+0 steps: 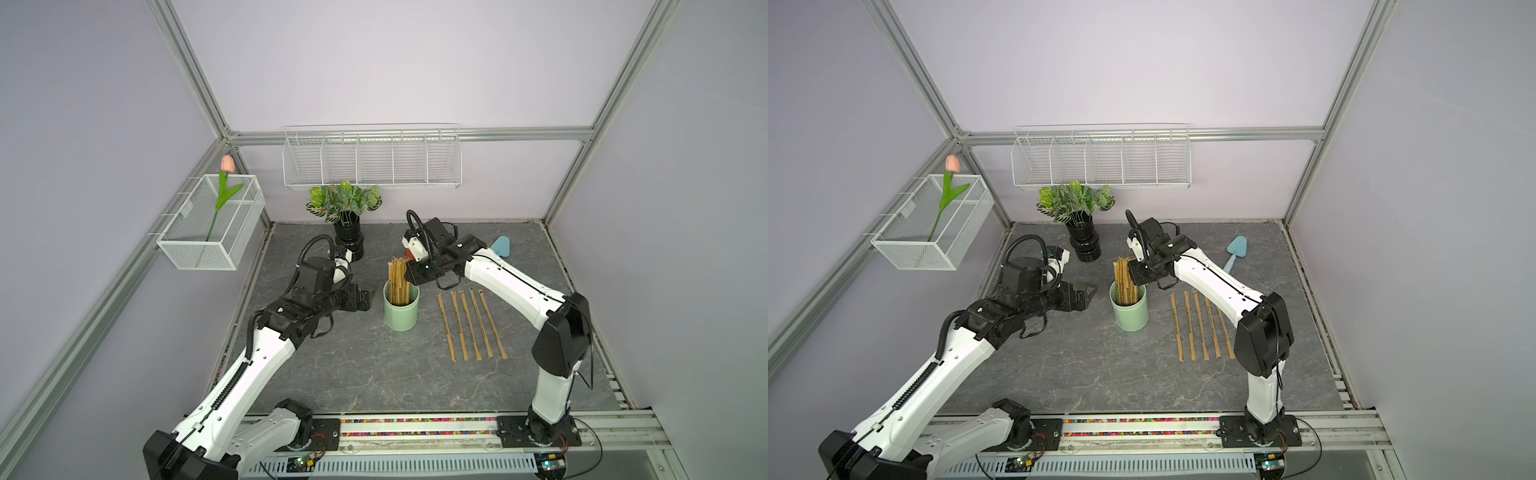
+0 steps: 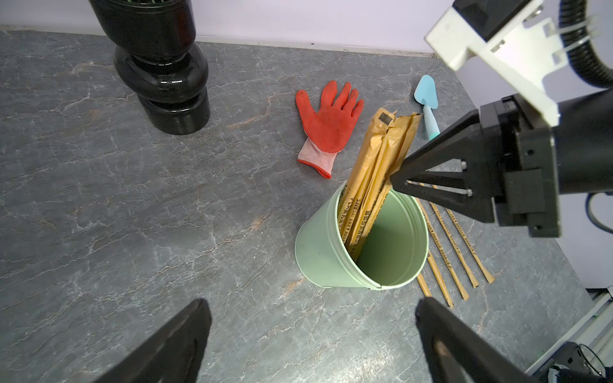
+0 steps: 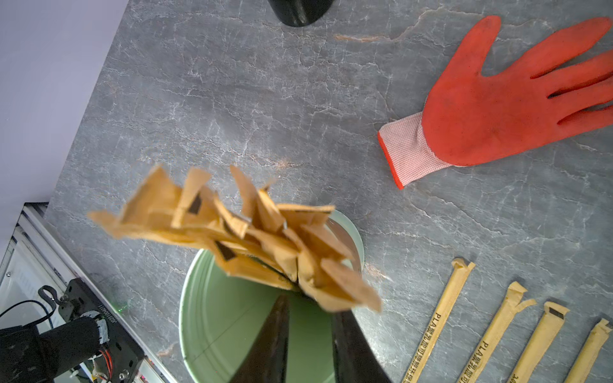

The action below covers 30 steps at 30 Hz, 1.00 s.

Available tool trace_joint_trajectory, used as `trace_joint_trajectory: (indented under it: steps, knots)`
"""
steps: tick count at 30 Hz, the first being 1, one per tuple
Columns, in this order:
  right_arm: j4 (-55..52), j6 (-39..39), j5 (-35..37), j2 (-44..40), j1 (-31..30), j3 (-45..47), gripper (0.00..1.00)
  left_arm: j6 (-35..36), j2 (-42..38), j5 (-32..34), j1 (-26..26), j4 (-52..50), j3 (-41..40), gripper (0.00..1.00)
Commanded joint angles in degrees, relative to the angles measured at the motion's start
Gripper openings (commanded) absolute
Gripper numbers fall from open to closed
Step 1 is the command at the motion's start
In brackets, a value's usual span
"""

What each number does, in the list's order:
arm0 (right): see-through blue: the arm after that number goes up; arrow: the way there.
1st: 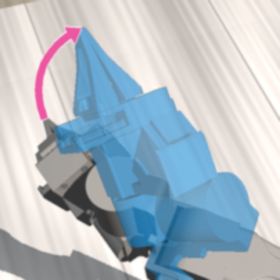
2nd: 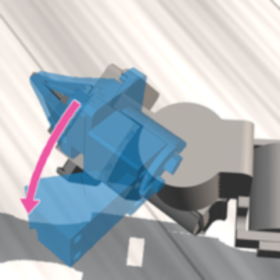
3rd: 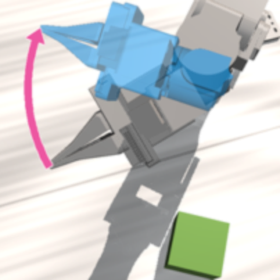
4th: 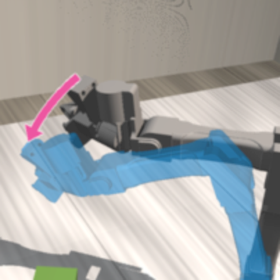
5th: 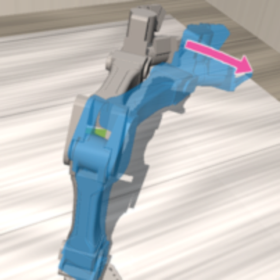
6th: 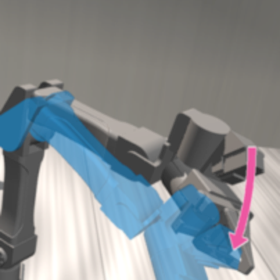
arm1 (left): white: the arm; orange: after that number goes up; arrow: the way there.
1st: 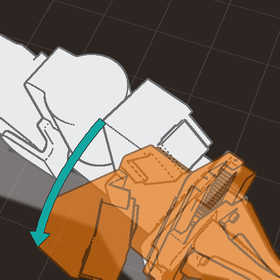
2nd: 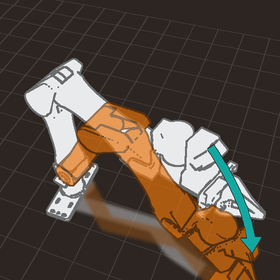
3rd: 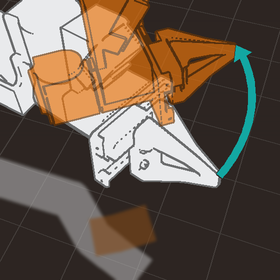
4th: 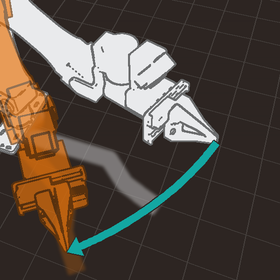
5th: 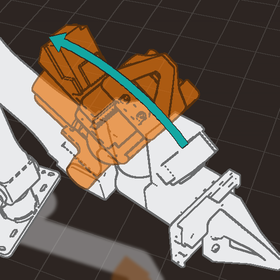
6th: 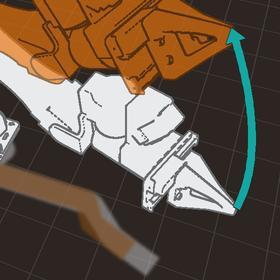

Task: Take the straws out of the storage container
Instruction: Pick up the straw from the container.

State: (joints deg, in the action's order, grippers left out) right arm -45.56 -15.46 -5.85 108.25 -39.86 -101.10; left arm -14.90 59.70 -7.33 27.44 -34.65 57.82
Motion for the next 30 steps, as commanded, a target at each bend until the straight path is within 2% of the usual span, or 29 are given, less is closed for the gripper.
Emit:
trace_joint_trajectory:
  steps: [1,9,30]
  knots:
    - [-1.50,-0.44,-0.31,1.06,-0.13,-1.63,0.26,0.48,-0.40,0.04,0.33,-0.44,0.44,1.00]
    - [-2.11,-0.27,-0.39,1.90,-0.07,-2.35,0.25,0.51,-0.42,0.04,0.37,-0.46,0.47,1.00]
    - [-3.44,0.40,-0.48,3.02,-0.11,-3.80,0.13,0.50,-0.39,0.08,0.33,-0.50,0.45,1.00]
